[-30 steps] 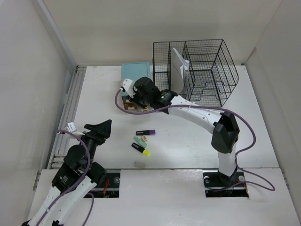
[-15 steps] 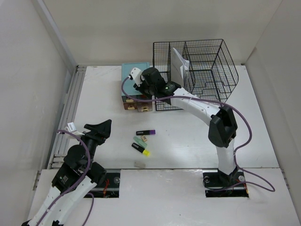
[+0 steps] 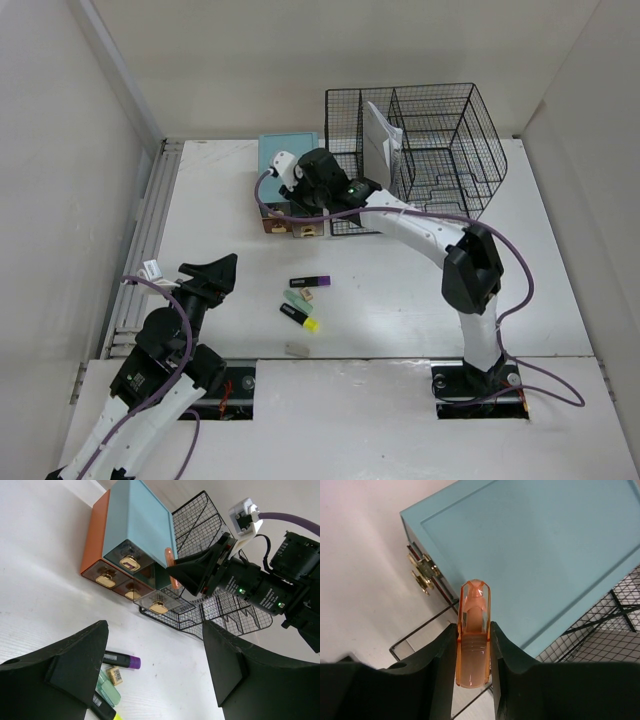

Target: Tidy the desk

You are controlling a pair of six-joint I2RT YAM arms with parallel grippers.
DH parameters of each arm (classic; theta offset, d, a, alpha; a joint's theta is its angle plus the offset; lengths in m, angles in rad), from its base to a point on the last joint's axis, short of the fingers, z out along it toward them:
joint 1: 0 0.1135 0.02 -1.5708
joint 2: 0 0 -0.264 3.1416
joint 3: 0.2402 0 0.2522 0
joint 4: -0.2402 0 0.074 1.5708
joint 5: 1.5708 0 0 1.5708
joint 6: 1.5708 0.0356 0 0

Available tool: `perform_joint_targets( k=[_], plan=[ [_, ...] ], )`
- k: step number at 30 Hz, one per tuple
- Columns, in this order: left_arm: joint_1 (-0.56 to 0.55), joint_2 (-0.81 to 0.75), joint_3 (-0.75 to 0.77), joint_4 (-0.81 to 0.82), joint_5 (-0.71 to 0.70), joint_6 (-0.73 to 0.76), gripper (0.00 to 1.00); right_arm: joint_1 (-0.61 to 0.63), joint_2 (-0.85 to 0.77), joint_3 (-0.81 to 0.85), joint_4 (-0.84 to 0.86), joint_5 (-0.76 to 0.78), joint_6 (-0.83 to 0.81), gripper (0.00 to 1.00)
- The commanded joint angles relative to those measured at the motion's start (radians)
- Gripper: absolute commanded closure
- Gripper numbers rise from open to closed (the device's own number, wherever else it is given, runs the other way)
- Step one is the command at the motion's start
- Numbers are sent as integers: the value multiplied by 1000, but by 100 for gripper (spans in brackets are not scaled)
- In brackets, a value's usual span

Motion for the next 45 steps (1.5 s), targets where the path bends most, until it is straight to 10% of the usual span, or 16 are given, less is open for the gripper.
perform_joint_targets(
  k=[1, 15, 20, 24, 29, 45],
  plan=[
    [-4, -114, 33, 15, -16, 6, 27, 12, -23, -13, 18, -22, 19, 100],
    [-4, -114, 33, 15, -16, 6, 27, 12, -32, -33, 27, -22, 19, 48],
    [-4, -114, 33, 15, -16, 6, 27, 32, -116, -40, 18, -22, 4, 52],
    [-4, -114, 33, 15, -16, 6, 27, 41, -211, -92, -66, -351, -152, 77],
    [-4, -134, 33, 15, -34, 6, 27, 68, -236, -166, -348, -654, -406, 81],
    [-4, -185, 204, -120, -111, 39, 27, 262, -38, -364, -148, -449, -61, 89]
  ],
)
